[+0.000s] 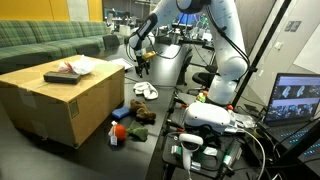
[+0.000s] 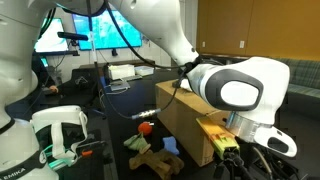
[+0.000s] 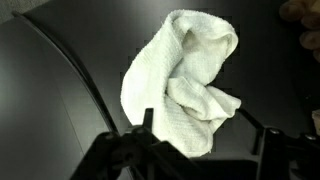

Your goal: Put the objects on the surface on the box and the objects on the box on the counter top

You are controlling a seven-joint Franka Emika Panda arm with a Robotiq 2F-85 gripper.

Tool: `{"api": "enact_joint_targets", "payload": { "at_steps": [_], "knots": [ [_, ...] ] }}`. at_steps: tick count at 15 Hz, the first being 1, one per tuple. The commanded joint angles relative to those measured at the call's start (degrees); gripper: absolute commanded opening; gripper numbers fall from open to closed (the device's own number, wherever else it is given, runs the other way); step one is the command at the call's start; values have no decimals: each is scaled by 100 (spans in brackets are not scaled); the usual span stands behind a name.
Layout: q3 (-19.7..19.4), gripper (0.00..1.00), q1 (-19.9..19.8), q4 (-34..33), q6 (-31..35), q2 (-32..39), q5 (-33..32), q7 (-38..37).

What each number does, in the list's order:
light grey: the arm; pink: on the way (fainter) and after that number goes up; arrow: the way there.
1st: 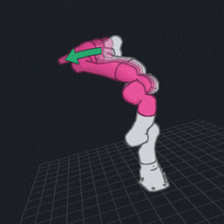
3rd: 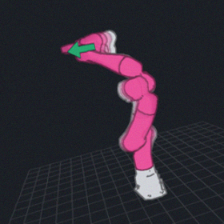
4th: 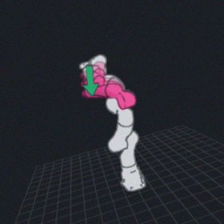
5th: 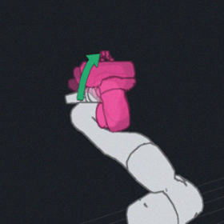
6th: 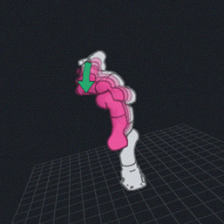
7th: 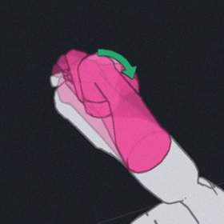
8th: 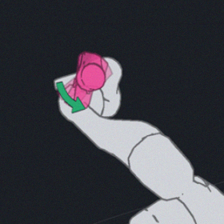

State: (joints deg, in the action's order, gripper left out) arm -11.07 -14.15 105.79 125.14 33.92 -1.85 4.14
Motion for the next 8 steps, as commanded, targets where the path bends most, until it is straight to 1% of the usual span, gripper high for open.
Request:
{"api": "enact_joint_targets", "payload": {
  "at_steps": [1, 2, 6, 8],
  "knots": [
    [179, 100, -8, 532, 192, -498, 141, 80],
    [231, 100, 19, 665, 198, -611, 177, 83],
    [449, 100, 214, 1548, 506, -1158, 202, 135],
    [476, 100, 397, 2061, 923, -1392, 143, -90]
  ]
}}
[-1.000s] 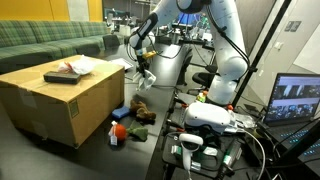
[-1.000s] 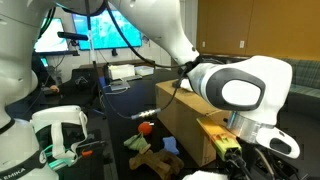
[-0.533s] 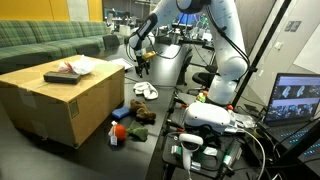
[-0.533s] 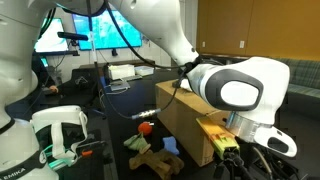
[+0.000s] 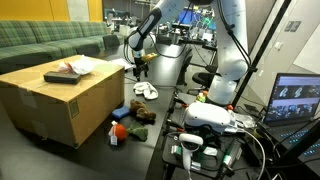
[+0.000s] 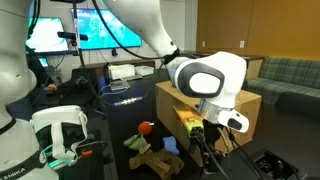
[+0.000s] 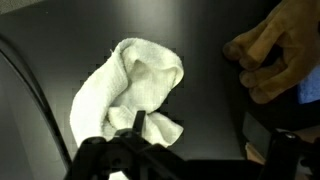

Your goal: Put the objects on the surface on the box and the objects on the box on the counter top

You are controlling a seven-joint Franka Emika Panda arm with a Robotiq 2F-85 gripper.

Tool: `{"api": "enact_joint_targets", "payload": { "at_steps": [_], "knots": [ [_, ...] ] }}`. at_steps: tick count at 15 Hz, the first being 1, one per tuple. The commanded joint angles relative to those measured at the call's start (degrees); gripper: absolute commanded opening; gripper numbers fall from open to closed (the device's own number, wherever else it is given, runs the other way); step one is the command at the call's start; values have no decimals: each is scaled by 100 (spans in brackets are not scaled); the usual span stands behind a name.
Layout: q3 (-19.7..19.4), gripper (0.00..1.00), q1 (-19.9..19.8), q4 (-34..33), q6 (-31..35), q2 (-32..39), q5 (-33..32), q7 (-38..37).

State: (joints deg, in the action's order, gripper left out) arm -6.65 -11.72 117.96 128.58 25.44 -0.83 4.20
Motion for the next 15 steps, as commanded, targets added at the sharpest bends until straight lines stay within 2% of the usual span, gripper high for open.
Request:
{"api": "enact_joint_targets", "payload": {
  "at_steps": [1, 5, 9, 12, 15],
  "knots": [
    [54, 100, 259, 1127, 926, -610, 31, -235],
    [114, 100, 631, 2121, 2273, -703, 32, -728],
    [201, 100, 999, 2647, 3431, -336, 68, -1171],
    [274, 100, 1150, 2788, 3812, -214, 173, -1326],
    [470, 100, 1134, 2743, 4181, 29, 443, -1336]
  ]
}}
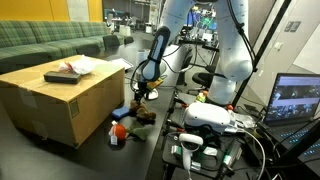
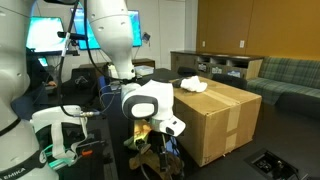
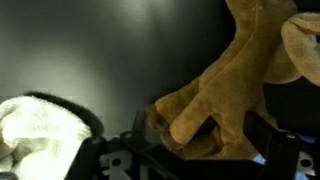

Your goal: Put the objects on the surface on the box and the objects on the box on the counter top

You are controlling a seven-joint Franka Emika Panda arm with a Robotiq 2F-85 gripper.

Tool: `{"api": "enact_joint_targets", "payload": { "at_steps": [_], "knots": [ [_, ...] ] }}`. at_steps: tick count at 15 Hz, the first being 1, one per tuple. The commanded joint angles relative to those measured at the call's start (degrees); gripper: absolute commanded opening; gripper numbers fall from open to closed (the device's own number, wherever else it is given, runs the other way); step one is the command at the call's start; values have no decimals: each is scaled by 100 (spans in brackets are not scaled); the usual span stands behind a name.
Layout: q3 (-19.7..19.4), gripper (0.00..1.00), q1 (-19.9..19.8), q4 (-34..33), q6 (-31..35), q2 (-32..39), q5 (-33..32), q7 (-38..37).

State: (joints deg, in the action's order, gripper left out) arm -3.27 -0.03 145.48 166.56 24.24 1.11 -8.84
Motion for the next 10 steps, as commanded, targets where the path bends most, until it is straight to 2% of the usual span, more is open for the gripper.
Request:
{"api": "enact_joint_targets", "payload": {
  "at_steps": [1, 7, 10],
  "knots": [
    [168, 100, -30, -30, 402, 165, 316, -35],
    [-133, 100, 271, -151, 685, 643, 339, -281],
    [-42, 100, 196, -274, 728, 930, 431, -312]
  ]
}}
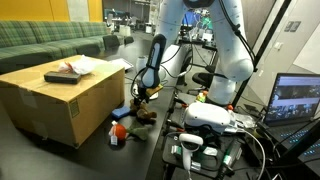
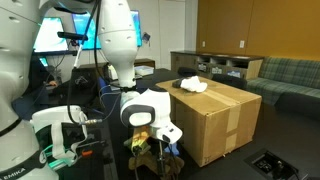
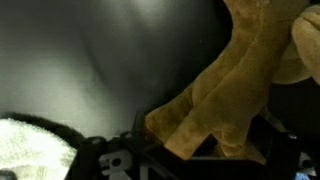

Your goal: Put the objects on the surface on the box and the objects on the box on the counter top

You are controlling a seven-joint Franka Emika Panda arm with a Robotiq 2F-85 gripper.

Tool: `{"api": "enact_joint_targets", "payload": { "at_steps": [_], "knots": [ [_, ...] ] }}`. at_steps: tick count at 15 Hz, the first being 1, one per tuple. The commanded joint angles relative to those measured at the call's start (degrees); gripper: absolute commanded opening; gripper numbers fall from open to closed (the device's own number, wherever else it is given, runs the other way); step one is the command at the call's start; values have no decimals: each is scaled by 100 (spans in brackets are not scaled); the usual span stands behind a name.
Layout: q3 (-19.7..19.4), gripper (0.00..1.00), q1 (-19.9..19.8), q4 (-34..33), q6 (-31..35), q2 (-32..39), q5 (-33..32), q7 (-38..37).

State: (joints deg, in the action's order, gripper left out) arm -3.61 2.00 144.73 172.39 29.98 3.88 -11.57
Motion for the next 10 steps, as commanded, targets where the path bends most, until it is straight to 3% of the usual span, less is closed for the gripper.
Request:
{"api": "enact_joint_targets", "payload": {
  "at_steps": [1, 4, 5, 7, 10],
  "knots": [
    [51, 100, -52, -232, 103, 400, 190, -37],
    [153, 98, -112, -312, 40, 550, 272, 21],
    [138, 76, -98, -329, 0, 561, 279, 22],
    [187, 69, -172, -339, -131, 520, 271, 98],
    [193, 45, -194, -334, -430, 358, 233, 157]
  ]
}}
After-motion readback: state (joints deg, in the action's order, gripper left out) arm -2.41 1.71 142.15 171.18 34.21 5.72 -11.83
